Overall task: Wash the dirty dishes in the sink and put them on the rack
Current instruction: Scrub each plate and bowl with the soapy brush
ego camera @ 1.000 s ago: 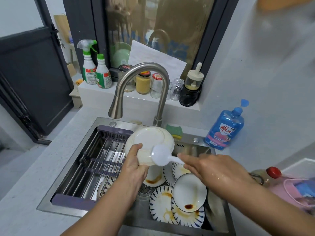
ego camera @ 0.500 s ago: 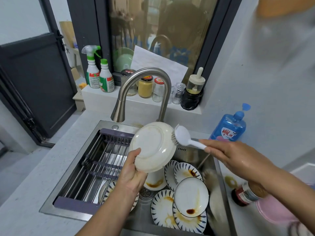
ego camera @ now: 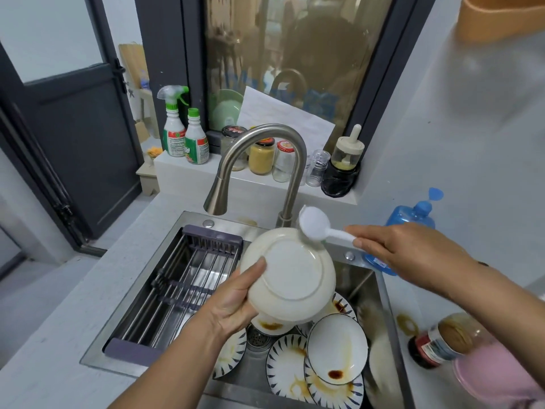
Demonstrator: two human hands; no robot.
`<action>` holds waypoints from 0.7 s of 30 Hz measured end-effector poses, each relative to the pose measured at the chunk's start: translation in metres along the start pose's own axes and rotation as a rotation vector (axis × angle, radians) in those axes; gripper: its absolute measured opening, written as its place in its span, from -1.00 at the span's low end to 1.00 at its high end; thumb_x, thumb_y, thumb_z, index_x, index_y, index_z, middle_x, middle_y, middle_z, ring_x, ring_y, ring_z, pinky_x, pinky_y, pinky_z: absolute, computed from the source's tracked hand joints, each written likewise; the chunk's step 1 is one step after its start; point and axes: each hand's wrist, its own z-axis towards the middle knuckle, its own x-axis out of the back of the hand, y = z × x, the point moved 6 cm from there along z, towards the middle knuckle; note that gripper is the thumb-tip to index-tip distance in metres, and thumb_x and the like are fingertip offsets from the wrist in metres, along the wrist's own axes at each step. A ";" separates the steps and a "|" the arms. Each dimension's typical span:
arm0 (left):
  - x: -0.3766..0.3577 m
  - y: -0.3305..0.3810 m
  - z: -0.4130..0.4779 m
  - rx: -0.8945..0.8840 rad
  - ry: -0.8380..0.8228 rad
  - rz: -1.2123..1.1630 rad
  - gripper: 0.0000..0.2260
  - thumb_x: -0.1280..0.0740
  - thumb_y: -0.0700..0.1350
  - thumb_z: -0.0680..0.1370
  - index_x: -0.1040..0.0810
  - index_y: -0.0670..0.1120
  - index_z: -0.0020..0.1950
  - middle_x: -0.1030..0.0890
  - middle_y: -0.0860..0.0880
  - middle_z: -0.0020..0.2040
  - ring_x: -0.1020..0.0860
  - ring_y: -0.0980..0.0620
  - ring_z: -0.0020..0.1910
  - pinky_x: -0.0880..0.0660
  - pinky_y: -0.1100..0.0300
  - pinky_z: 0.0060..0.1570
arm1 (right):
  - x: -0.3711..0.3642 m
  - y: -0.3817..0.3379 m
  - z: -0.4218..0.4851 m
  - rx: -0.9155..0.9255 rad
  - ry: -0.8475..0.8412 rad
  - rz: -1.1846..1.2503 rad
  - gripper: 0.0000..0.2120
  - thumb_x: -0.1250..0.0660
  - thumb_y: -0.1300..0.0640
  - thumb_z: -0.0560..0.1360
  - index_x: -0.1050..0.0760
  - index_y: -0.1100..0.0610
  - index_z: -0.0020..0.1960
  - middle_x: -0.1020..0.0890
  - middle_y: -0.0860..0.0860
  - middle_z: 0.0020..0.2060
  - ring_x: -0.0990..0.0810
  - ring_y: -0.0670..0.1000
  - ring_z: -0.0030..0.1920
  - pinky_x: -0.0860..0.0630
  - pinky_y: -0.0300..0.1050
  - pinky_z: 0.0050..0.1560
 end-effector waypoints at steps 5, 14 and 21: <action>0.004 0.003 0.008 -0.069 0.096 -0.010 -0.48 -0.27 0.02 0.64 -0.35 -0.24 0.52 -0.48 -0.35 0.42 -0.47 -0.29 0.41 -0.45 -0.22 0.36 | -0.031 -0.052 -0.018 0.223 -0.068 -0.316 -0.54 0.16 -0.37 0.61 -0.07 -0.43 0.50 -0.64 -0.10 0.02 -0.64 0.06 -0.02 -0.60 0.07 -0.01; 0.006 0.007 0.005 -0.146 0.166 0.050 -0.51 -0.30 -0.05 0.60 -0.40 -0.22 0.50 -0.58 -0.29 0.33 -0.59 -0.21 0.29 -0.64 -0.06 0.04 | -0.040 -0.035 -0.016 0.108 -0.199 -0.157 -0.69 -0.01 -0.26 0.67 -0.34 -0.34 0.37 -0.61 -0.17 -0.10 -0.60 -0.05 -0.02 -0.60 0.03 -0.03; 0.008 -0.002 0.004 -0.129 0.170 0.049 -0.53 -0.29 -0.07 0.60 -0.41 -0.18 0.49 -0.58 -0.29 0.33 -0.60 -0.22 0.27 -0.64 -0.08 0.04 | -0.033 -0.031 0.000 0.058 -0.092 -0.130 -0.70 -0.01 -0.25 0.67 -0.35 -0.31 0.34 -0.62 -0.08 -0.02 -0.60 0.05 -0.01 -0.58 0.10 0.01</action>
